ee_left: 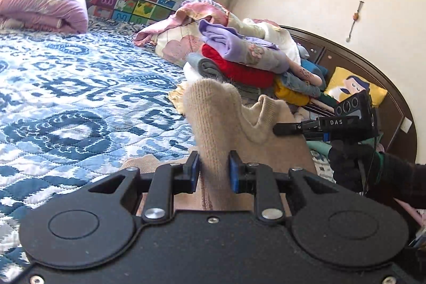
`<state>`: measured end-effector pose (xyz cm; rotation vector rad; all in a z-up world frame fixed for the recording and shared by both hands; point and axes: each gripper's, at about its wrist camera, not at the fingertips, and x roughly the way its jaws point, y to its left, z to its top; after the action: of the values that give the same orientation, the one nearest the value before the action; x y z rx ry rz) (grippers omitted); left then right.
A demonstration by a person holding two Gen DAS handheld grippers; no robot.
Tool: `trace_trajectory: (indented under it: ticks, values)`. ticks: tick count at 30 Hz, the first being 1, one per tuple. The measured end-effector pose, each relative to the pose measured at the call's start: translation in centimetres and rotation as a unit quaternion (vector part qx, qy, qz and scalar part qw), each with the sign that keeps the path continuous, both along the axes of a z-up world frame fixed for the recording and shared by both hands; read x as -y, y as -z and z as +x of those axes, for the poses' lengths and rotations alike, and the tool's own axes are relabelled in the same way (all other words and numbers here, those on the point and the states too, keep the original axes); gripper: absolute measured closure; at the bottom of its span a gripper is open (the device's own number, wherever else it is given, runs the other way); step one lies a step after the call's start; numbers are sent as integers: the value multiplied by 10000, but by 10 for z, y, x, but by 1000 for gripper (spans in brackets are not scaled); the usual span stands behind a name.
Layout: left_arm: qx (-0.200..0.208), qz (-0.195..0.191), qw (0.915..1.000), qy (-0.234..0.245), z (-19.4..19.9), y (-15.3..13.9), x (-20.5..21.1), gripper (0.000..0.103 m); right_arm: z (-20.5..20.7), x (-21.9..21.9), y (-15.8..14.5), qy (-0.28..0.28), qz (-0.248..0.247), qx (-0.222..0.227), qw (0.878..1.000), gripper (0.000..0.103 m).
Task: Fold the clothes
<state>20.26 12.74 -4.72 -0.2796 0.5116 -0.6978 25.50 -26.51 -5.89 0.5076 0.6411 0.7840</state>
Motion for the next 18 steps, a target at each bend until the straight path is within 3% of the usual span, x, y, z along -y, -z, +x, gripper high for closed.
trace_trajectory:
  ticks: [6,8,10,11,13,15,17,18]
  values:
    - [-655,-364,9965,-367,40,34,-16,82,51,-8,32,161,112,-348,9992,81]
    - [-912,-253,9943,-491,50,49,-15,82,65,-11,48,244,64,-499,9984,81]
    - [-1173,29,9909,-652,58,62,-10,82,73,-19,65,375,-337,-629,9967,81]
    - [-1195,119,9901,-728,57,64,-8,76,74,-23,70,456,-567,-636,9953,75]
    - [-1075,224,9901,-875,50,60,-7,73,71,-29,72,645,-902,-496,9926,66]
    - [-813,352,9913,-977,39,50,-8,70,56,-25,57,883,-927,-105,9917,66]
    - [-462,708,9887,-1239,22,38,-7,58,37,-19,38,1097,-1085,344,9874,58]
    - [-297,878,9866,-1340,12,31,-5,58,26,-17,30,1143,-1208,587,9843,58]
